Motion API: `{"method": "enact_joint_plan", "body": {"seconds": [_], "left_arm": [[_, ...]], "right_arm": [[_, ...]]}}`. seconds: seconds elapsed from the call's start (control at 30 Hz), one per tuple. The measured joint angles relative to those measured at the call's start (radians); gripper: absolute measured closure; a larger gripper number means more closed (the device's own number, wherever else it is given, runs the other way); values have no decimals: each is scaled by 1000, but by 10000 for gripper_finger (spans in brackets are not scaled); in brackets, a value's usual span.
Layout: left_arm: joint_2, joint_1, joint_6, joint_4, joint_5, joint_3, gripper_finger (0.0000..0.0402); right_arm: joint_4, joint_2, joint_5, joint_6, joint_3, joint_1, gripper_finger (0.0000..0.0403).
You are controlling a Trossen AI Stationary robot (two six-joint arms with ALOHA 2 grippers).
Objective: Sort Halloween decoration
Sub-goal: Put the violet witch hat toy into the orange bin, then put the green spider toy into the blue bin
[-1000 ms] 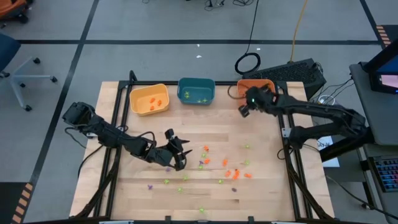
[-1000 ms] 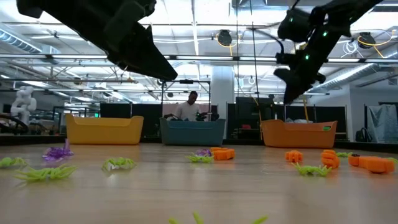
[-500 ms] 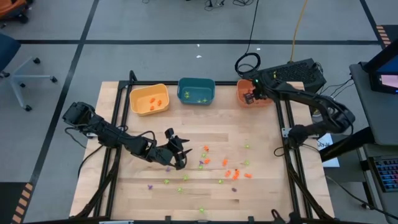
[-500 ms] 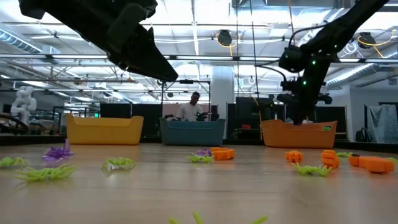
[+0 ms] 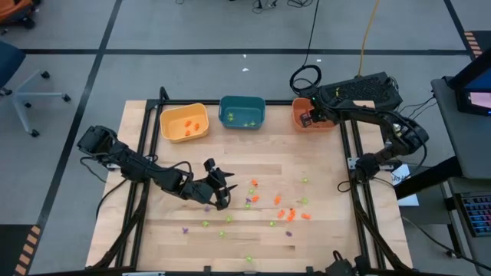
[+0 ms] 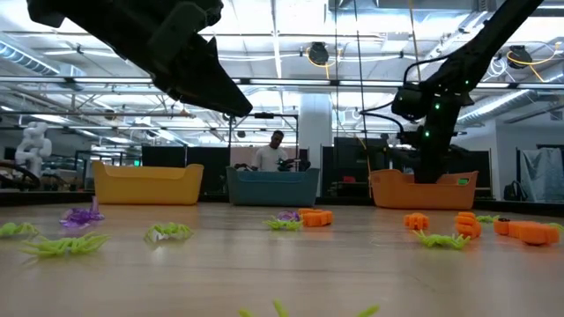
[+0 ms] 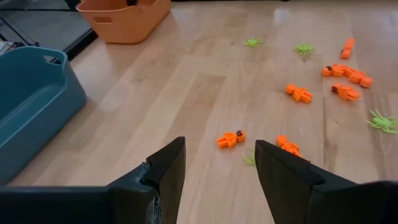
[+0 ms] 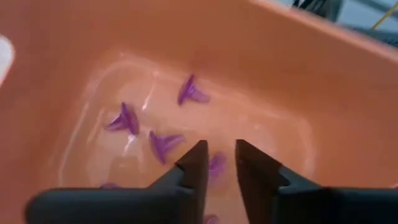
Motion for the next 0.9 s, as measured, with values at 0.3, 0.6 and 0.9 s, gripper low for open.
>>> {"method": "enact_joint_plan", "body": {"seconds": [0.3, 0.6, 0.9], "left_arm": [[0, 0, 0, 0, 21, 0, 210], [0, 0, -53, 0, 40, 0, 210], [0, -2, -85, 0, 56, 0, 210]], "right_arm": [[-32, -192, -44, 2, 0, 70, 216], [-89, -458, -46, 19, 0, 483, 194], [-61, -445, 18, -4, 0, 949, 196]]}}
